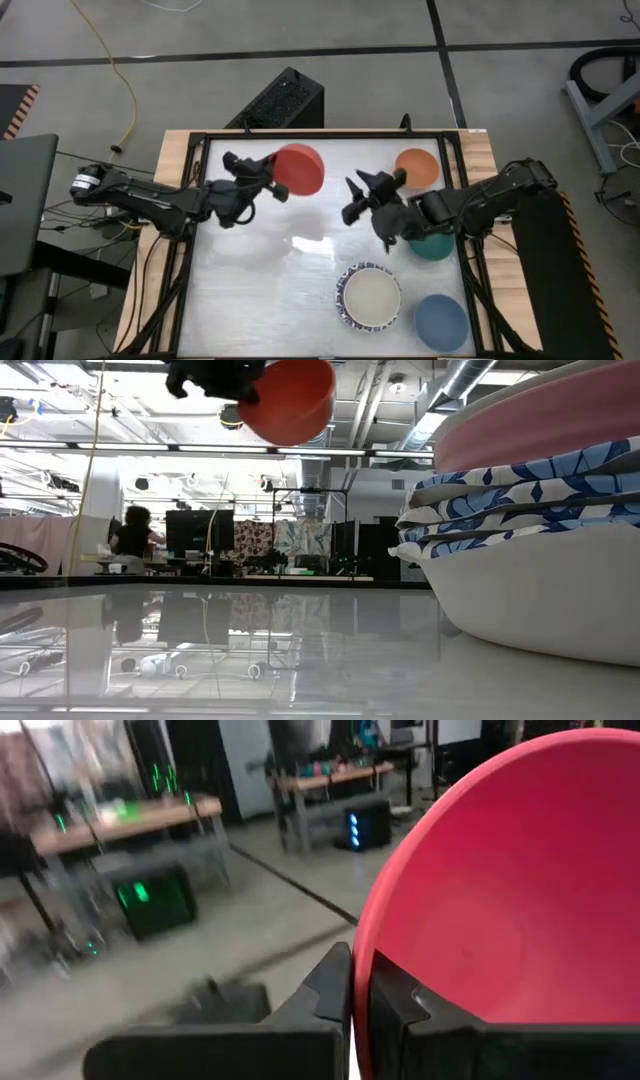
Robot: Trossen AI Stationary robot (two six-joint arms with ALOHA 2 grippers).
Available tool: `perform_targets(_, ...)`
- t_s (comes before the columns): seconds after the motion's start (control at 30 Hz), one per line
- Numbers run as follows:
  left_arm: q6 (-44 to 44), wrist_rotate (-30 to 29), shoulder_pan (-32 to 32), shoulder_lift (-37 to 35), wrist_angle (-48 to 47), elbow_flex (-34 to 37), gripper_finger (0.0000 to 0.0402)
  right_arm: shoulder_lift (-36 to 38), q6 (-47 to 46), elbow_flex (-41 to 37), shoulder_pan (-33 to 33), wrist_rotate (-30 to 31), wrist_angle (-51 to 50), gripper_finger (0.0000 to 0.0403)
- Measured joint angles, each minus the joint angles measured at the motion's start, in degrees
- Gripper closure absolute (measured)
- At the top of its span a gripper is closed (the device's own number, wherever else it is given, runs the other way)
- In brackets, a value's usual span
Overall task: Nest bowls inside each other
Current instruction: Stack the orange bowl on top of the gray bowl
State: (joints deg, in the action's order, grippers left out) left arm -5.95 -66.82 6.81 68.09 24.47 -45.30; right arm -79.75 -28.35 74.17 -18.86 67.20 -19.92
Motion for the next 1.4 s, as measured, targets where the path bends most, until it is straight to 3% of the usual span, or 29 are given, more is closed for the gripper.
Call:
perform_targets(0.2,-21.25,3.45,-1.77,3.31,15.84,0.02,0.0402,-0.15,31.52,0.00,2.95,-3.07,28.58,0.0232)
perform_targets(0.33,-26.62,3.59,-2.50,3.32,19.81,0.02,0.0401,-0.15,39.65,0.01,4.43,-4.81,36.18,0.0232)
perform_targets(0.73,-33.33,4.97,-8.55,3.29,22.57,-4.58,0.0401,-3.20,35.92,0.00,10.36,-10.11,35.53,0.0233)
perform_targets(1.27,-33.29,8.93,-7.94,3.28,20.89,-5.66,0.0402,-6.98,27.20,0.00,16.21,-11.30,35.82,0.0233)
perform_targets(1.4,-32.05,12.29,-7.52,3.28,19.47,-5.66,0.0401,-6.97,21.84,0.00,17.53,-12.89,32.94,0.0265)
